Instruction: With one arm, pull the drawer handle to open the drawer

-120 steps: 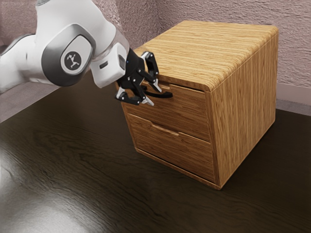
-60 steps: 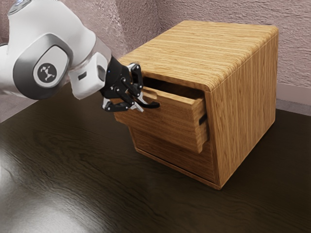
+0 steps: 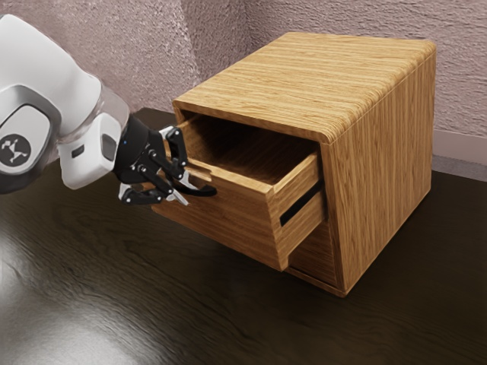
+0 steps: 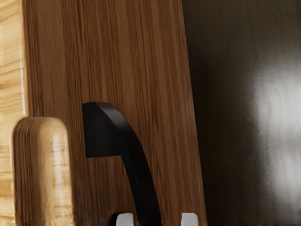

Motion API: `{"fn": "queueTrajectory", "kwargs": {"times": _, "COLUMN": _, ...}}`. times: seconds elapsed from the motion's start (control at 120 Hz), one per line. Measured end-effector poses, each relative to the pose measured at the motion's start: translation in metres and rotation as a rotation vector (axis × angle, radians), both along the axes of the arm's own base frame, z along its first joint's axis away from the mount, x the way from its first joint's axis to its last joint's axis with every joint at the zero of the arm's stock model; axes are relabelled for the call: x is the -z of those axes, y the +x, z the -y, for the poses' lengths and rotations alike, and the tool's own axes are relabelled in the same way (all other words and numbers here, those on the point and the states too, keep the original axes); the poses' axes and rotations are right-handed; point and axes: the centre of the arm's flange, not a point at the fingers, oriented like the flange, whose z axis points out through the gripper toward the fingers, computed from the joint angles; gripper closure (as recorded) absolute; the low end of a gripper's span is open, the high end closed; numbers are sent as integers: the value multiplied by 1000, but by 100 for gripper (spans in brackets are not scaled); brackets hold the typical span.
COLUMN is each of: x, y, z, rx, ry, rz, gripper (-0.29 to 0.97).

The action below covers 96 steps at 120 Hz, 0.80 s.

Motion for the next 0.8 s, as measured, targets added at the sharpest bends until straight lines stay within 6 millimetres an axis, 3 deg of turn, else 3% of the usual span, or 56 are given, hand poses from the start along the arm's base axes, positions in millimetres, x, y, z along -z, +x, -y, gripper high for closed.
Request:
{"fn": "queueTrajectory", "kwargs": {"times": 0.083, "x": -5, "y": -10, "z": 2, "rx": 11, "ry": 3, "rz": 3, "gripper": 77}}
{"fn": "queueTrajectory", "kwargs": {"times": 0.175, "x": 5, "y": -17, "z": -2, "rx": 14, "ry": 0, "rz": -18, "gripper": 79}}
{"fn": "queueTrajectory", "kwargs": {"times": 0.275, "x": 12, "y": -24, "z": -2, "rx": 24, "ry": -1, "rz": -29, "gripper": 93}}
{"fn": "queueTrajectory", "kwargs": {"times": 0.375, "x": 7, "y": -34, "z": 1, "rx": 38, "ry": -1, "rz": -24, "gripper": 80}}
{"fn": "queueTrajectory", "kwargs": {"times": 0.8, "x": -3, "y": -63, "z": 10, "rx": 78, "ry": -1, "rz": -20, "gripper": 77}}
